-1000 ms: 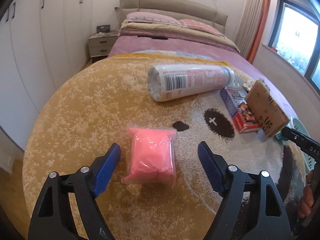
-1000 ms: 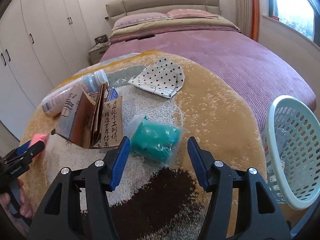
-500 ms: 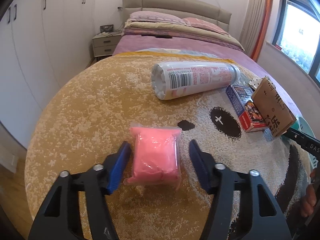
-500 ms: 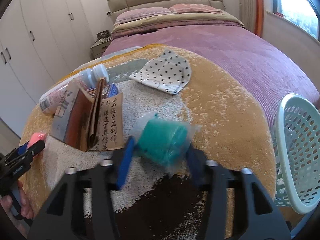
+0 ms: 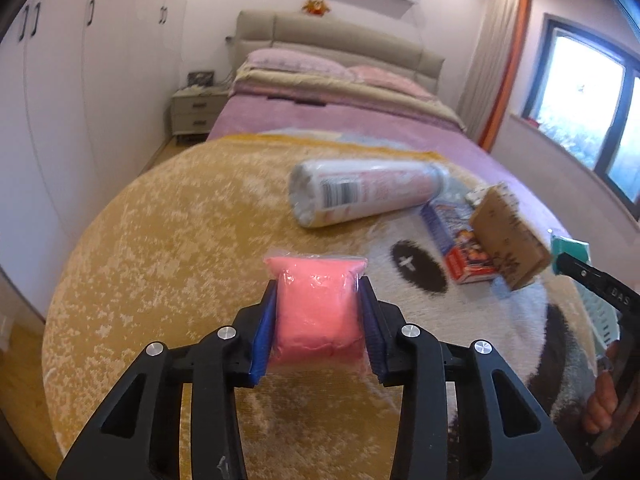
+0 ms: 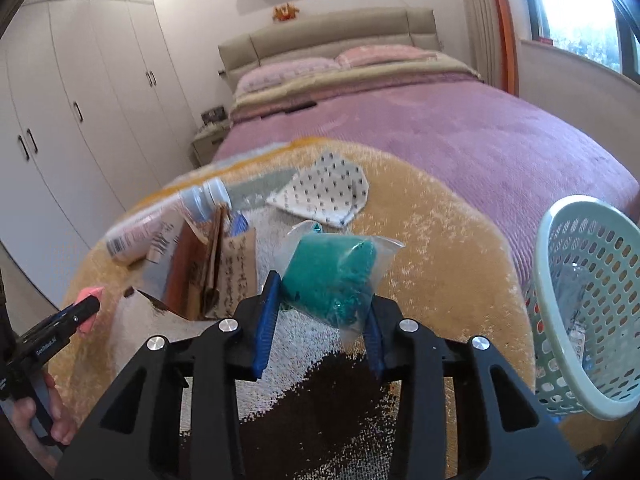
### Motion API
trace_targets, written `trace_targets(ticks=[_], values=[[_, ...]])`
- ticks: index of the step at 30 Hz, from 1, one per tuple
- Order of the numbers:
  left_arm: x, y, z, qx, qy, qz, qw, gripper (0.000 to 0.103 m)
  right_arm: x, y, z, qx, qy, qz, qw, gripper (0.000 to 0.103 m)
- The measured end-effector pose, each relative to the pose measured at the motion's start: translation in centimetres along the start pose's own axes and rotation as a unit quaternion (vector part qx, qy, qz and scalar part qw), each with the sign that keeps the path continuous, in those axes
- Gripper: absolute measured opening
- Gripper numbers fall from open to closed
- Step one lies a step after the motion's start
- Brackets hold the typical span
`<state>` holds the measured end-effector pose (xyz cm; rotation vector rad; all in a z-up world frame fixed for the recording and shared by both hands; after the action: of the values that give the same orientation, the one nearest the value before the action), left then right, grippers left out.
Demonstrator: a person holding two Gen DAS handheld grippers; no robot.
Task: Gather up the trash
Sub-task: 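Carry both packets over the blue basket and open both tools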
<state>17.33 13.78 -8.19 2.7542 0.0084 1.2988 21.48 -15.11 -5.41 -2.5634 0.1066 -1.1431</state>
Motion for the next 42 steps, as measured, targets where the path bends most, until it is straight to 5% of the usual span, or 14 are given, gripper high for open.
trace_targets(ticks=[9, 18, 31, 42], values=[[1.8, 5.5, -3.7, -0.035, 0.030, 0.044, 0.9980, 0.037, 0.7, 0.8, -2.2, -0.003, 0.029, 0.018, 0.999, 0.035], [5.2, 15.4, -6.1, -0.112, 0.068, 0.113, 0.9849, 0.037, 3.3, 4.4, -8.4, -0.032, 0.087, 0.029, 0.995, 0.035], [6.3, 30.6, -2.4, -0.217, 0.043, 0.187, 0.9572, 0.037, 4.7, 15.4, -12.6, -0.131, 0.112, 0.077, 0.982, 0.035], [5.0, 39.1, 3.6, -0.255, -0.013, 0.211, 0.9436, 0.037, 2.8, 25.5, -11.0, -0.171, 0.064, 0.173, 0.968, 0.035]])
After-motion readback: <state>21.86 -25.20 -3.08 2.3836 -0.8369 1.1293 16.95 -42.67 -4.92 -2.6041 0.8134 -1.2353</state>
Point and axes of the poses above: each gripper's, at about its wrist camera, not at the fingertips, and z roughly the way its jaws point, y to its right, x to its top, the point moved 7 cm from there along z, roughly the way its jaws point, and after that the axes turned 7 degrees about z, right-handed, at the moved point
